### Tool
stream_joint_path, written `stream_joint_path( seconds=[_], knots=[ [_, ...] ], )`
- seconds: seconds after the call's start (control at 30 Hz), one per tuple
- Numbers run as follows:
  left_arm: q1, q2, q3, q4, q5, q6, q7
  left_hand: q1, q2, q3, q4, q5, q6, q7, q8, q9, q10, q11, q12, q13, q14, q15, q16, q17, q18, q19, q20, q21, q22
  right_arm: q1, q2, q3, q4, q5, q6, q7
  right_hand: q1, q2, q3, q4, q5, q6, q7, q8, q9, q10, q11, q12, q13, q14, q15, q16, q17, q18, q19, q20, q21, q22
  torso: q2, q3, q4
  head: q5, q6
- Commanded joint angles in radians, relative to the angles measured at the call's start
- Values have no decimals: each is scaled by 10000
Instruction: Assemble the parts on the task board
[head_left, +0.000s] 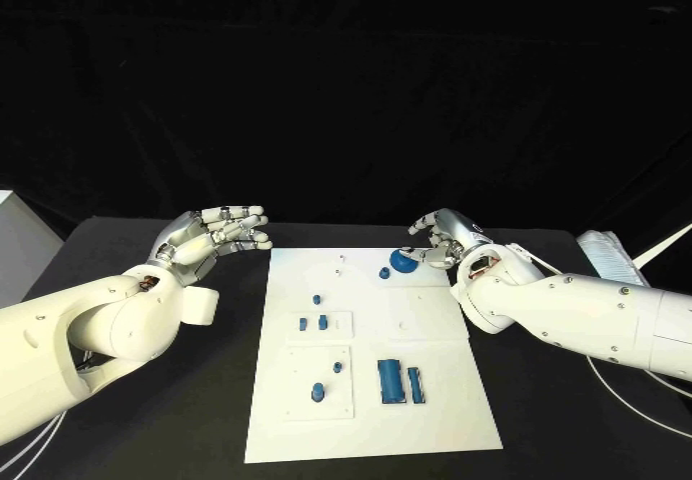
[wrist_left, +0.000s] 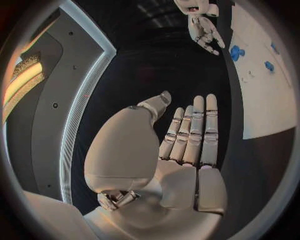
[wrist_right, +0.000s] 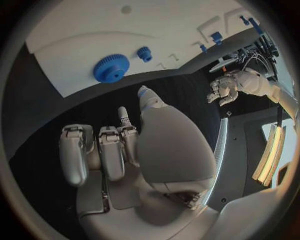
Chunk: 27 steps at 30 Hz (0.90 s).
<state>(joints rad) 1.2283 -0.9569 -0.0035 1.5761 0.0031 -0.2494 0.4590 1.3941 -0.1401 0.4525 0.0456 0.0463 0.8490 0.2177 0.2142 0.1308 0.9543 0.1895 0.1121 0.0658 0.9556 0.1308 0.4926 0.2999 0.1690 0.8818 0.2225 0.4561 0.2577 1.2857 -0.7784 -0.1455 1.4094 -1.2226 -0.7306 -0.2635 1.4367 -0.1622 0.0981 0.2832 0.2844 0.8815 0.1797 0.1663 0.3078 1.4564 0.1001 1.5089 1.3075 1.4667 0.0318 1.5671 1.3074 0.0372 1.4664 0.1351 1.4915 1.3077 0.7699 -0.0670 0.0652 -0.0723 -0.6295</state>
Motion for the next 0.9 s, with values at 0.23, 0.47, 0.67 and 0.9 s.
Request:
stream_joint_path(
  seconds=[0.23, 0.47, 0.67, 0.9],
  knots=[
    [4, 58, -6, -22, -22, 183, 75, -95, -2, 11, -14, 31, -72, 312, 3, -13, -32, 15, -44, 4, -93, -11, 73, 18, 52, -85, -10, 48, 18, 49, 151, 7, 852, 283, 29, 1039, 294, -2, 452, -40, -85, 284, -82, 204, 2, 216, -90, 112, 1665, 1041, -131, 37, 2634, -170, 621, -122, 90, 1966, -18, 0, 48, 77, -25],
    [3, 65, -20, -17, -22, 195, 70, -90, 0, 14, -20, 31, -70, 309, 5, -13, -29, 13, -43, 5, -95, -12, 78, 20, 53, -89, -10, 52, 21, -71, 436, -15, 1221, -20, 479, 931, 430, -18, 717, -85, -105, 387, -123, 268, -19, 267, -132, 133, 1715, 1041, -172, 37, 2634, -163, 607, -162, 68, 1950, -19, -7, 55, 119, -71],
    [3, 60, -26, -4, -22, 191, 70, -90, 0, 14, -20, 31, -70, 309, 5, -13, -29, 13, -43, 5, -95, -12, 78, 20, 53, -89, -10, 52, 21, -247, 785, -41, 1399, -286, 882, 643, 516, -64, 954, -122, -132, 503, -163, 335, -37, 306, -169, 148, 1753, 1041, -204, 37, 2634, -160, 599, -192, 55, 1943, -6, 2, 24, 162, -110],
    [3, 76, -28, 13, -22, 200, 65, -90, 0, 14, -20, 31, -70, 309, 5, -13, -29, 13, -43, 5, -95, -12, 78, 20, 53, -89, -10, 52, 21, -459, 1343, -82, 1257, -378, 1237, 304, 514, -109, 1105, -124, -193, 608, -202, 397, -47, 325, -204, 155, 1771, 1041, -233, 37, 2634, -153, 585, -218, 32, 1926, -1, 4, 48, 213, -186]
  ],
)
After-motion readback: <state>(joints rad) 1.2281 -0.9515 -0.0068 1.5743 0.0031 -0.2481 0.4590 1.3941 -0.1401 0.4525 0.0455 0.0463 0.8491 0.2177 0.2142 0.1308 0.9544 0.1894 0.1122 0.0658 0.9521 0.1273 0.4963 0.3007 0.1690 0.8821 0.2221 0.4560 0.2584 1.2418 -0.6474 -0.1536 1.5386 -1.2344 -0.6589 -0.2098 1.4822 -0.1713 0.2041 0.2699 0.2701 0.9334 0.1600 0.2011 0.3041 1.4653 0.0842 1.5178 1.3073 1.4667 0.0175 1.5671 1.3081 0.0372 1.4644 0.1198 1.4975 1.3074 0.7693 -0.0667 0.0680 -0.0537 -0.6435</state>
